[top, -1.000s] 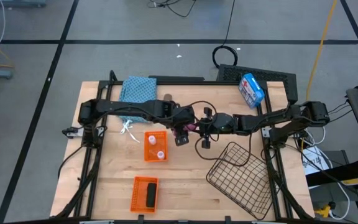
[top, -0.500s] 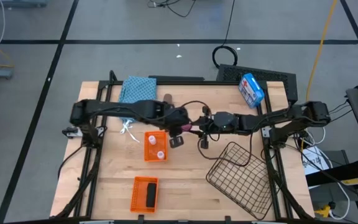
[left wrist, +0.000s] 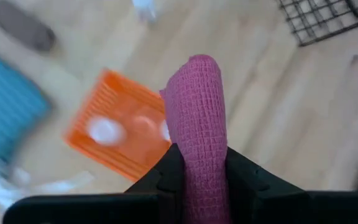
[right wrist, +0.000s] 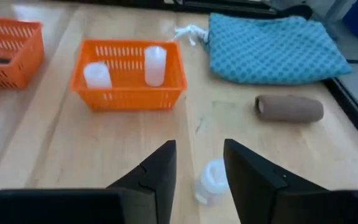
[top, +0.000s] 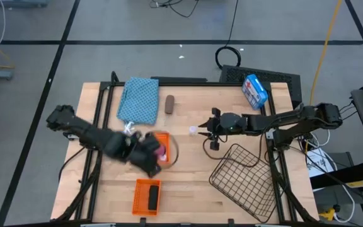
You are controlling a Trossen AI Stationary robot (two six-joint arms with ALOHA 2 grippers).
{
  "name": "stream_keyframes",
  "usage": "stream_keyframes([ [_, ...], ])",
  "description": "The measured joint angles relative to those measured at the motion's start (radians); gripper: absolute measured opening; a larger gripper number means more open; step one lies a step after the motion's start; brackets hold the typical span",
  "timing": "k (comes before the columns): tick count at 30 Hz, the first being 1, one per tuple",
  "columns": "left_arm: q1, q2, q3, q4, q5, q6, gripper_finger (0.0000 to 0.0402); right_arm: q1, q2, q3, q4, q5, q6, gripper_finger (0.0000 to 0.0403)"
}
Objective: Pick & Place Medicine items
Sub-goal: Put the pink bandage into the bottom orange basket
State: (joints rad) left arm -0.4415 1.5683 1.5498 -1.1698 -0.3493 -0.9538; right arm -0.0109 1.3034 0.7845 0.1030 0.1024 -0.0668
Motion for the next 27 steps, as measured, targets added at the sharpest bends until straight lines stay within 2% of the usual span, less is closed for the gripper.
stream_keyframes([
  [8, -0.286, 0.049, -0.018, 0.006, -0.11, -0.547, 0.0071, 0.008, -0.035, -0.001, -0.004, 0.0, 0.021, 0.0118],
  [13, -0.388, 0.124, -0.018, 0.009, -0.12, -0.916, 0.0071, 0.008, -0.034, -0.001, 0.026, 0.0, 0.033, 0.0116],
  [17, -0.426, 0.19, -0.018, 0.016, -0.076, -1.176, 0.0071, 0.009, -0.034, -0.001, 0.061, 0.0, 0.049, 0.0116],
  [21, -0.442, 0.266, -0.018, 0.025, 0.016, -1.33, 0.0072, 0.011, -0.034, -0.001, 0.073, 0.001, 0.055, 0.0116],
  [24, -0.443, 0.315, -0.017, 0.028, 0.091, -1.381, 0.0071, 0.014, -0.034, -0.001, 0.078, 0.0, 0.051, 0.0116],
  [27, -0.436, 0.352, -0.017, 0.022, 0.123, -1.411, 0.0071, 0.02, -0.034, -0.001, 0.093, -0.001, 0.047, 0.0116],
])
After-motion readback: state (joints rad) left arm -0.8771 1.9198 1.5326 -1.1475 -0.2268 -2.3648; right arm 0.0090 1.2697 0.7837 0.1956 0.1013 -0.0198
